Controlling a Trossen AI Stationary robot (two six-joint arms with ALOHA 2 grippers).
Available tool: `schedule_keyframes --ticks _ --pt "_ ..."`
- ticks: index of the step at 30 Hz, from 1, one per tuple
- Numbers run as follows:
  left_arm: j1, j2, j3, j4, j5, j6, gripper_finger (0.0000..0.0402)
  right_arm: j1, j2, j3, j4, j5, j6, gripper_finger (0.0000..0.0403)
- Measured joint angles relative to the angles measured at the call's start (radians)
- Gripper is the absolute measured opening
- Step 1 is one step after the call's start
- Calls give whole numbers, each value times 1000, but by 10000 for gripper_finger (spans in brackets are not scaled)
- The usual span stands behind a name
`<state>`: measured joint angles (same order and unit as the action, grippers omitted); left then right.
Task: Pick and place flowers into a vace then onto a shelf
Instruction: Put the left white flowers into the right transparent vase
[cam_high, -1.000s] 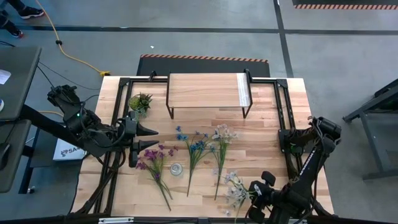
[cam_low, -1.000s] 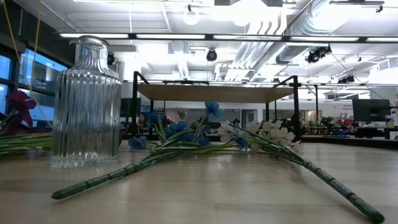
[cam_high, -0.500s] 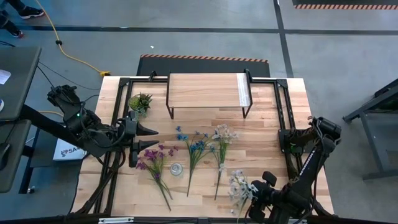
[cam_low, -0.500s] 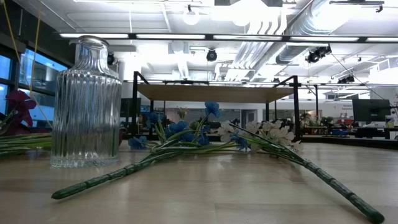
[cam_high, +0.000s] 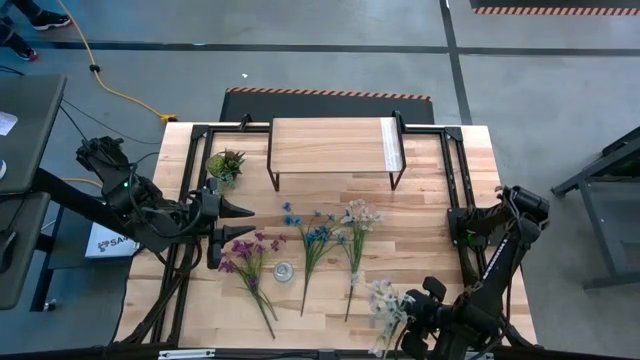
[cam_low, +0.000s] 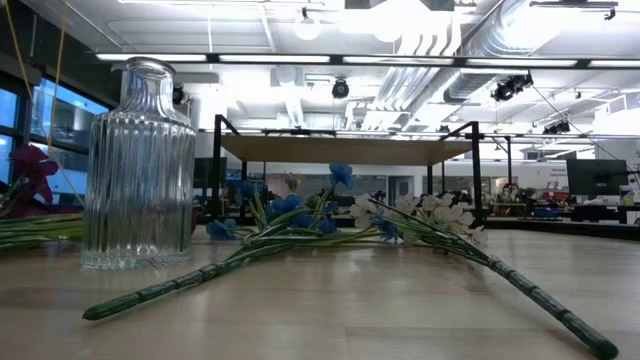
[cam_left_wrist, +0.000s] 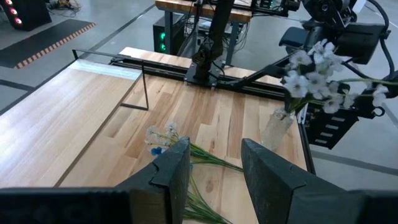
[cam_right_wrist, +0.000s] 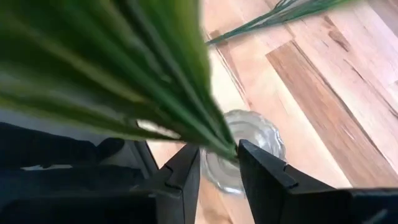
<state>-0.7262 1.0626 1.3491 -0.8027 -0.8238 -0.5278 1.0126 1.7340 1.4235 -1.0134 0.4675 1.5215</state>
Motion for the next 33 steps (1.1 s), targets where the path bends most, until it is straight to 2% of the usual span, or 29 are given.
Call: schedule_keyframes --ticks 17,33 --pt "0 0 0 0 0 8 179 -14 -6 0 -40 -20 19 162" --pt "0 0 0 -2 0 31 179 -18 -6 2 5 -31 -3 133"
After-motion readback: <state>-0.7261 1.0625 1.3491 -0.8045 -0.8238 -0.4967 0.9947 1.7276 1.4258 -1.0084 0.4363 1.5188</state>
